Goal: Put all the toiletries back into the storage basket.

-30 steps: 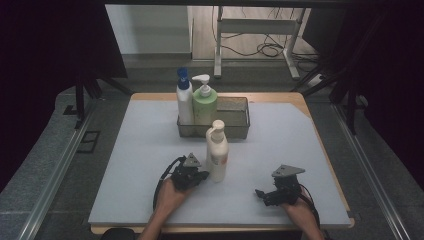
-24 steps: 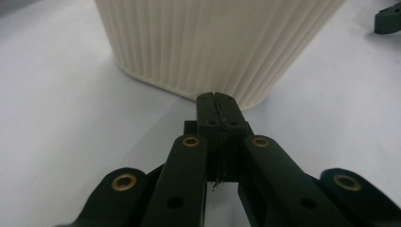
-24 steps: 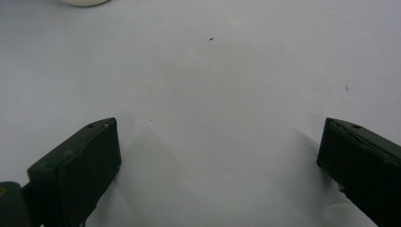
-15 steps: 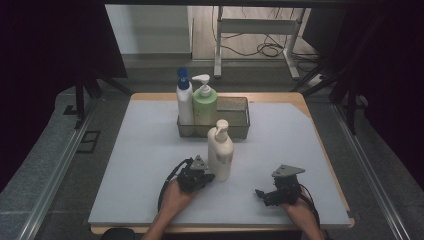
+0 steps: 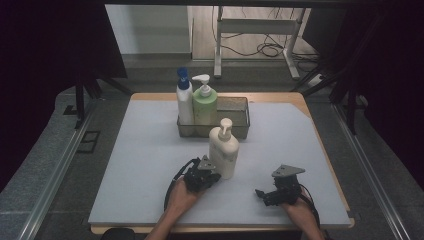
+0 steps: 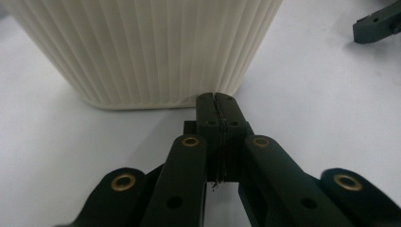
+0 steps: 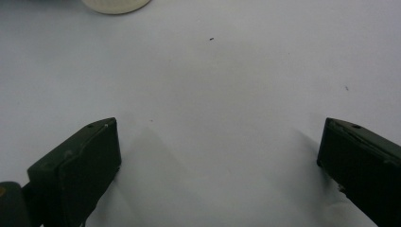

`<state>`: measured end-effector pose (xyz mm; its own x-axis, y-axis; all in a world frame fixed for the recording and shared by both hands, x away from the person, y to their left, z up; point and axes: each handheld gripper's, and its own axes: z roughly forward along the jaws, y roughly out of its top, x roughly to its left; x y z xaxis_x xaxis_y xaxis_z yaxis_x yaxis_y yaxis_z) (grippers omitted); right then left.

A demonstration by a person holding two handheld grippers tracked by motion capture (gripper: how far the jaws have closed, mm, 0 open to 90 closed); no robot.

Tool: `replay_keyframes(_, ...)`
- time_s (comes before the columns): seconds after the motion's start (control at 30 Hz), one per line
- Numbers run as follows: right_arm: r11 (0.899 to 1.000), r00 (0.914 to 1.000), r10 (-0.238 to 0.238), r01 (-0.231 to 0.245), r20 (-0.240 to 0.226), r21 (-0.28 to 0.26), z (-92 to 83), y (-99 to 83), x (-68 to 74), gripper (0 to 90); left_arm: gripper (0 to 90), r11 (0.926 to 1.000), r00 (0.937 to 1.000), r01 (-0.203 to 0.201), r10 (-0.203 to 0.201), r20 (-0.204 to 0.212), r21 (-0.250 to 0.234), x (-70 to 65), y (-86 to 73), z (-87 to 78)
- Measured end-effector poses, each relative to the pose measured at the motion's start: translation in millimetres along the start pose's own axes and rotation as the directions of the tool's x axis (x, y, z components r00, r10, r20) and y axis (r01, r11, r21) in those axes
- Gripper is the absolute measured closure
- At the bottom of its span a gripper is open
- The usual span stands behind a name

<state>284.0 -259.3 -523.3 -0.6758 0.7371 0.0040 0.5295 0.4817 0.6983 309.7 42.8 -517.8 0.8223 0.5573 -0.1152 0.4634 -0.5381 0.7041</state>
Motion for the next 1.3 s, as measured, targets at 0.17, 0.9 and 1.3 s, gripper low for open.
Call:
replay_keyframes(0.17,1.0,1.0,0.0,0.0,0.0,0.0,0.0,0.0,0.1,0.0,88.8,0.9999,0.9999,0.013,-0.013,0.007,-0.007,0.2,3.5,4.2)
replay_keyframes(0.9,1.0,1.0,-0.002,0.002,-0.003,0.008,-0.2,1.0,-0.3,0.0,74.6,0.9998,0.9985,-0.02,0.019,-0.051,-0.011,-14.0,-12.0,-26.3)
replay_keyframes(1.3,1.0,0.9999,-0.007,0.007,-0.013,0.012,-4.4,1.4,-3.1,0.7,62.8,0.999,0.996,0.042,-0.043,-0.078,-0.018,-13.4,-34.1,-43.9)
